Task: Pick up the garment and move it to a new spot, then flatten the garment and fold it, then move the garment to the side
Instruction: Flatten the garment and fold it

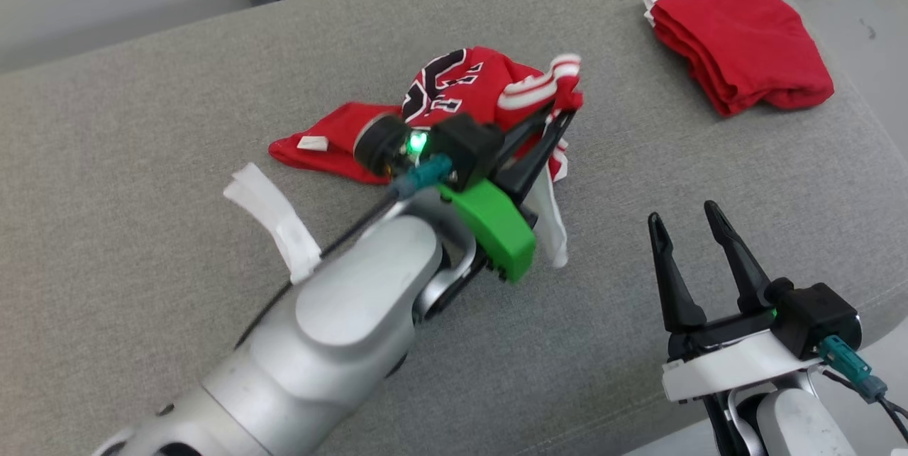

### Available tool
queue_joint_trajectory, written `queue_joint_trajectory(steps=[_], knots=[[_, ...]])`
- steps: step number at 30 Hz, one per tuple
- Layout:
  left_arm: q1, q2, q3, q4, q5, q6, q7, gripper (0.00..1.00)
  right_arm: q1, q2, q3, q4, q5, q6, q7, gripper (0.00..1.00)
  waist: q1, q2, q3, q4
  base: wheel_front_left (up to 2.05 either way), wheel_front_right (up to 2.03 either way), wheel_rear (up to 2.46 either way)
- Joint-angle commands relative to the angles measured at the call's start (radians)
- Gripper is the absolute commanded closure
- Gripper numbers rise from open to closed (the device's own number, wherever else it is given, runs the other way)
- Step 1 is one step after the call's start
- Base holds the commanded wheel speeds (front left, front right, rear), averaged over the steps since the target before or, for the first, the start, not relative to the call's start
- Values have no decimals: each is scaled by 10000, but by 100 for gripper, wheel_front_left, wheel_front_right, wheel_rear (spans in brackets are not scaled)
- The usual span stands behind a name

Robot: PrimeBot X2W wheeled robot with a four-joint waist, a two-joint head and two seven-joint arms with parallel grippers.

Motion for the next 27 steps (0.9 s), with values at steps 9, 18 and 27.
queue_joint_trajectory(steps=[9, 18, 27], knots=[[-4159, 27, 1026, 58, -1867, 83, 444, 100, 493, 97, 167, 241, 119, -1, -27, 0, -1, -1, -1394, -1101, 0, 0, 0], [-4248, 97, 1395, 2133, -2740, 498, -440, 100, 956, 202, -178, 178, 107, 0, -27, 0, -1, -1, -1525, -841, 0, 0, 0], [484, 1353, 2727, 955, -2986, 901, -608, 100, 1278, 87, -847, -31, -3, 0, -27, 0, -1, -1, -1319, 444, 0, 0, 0]])
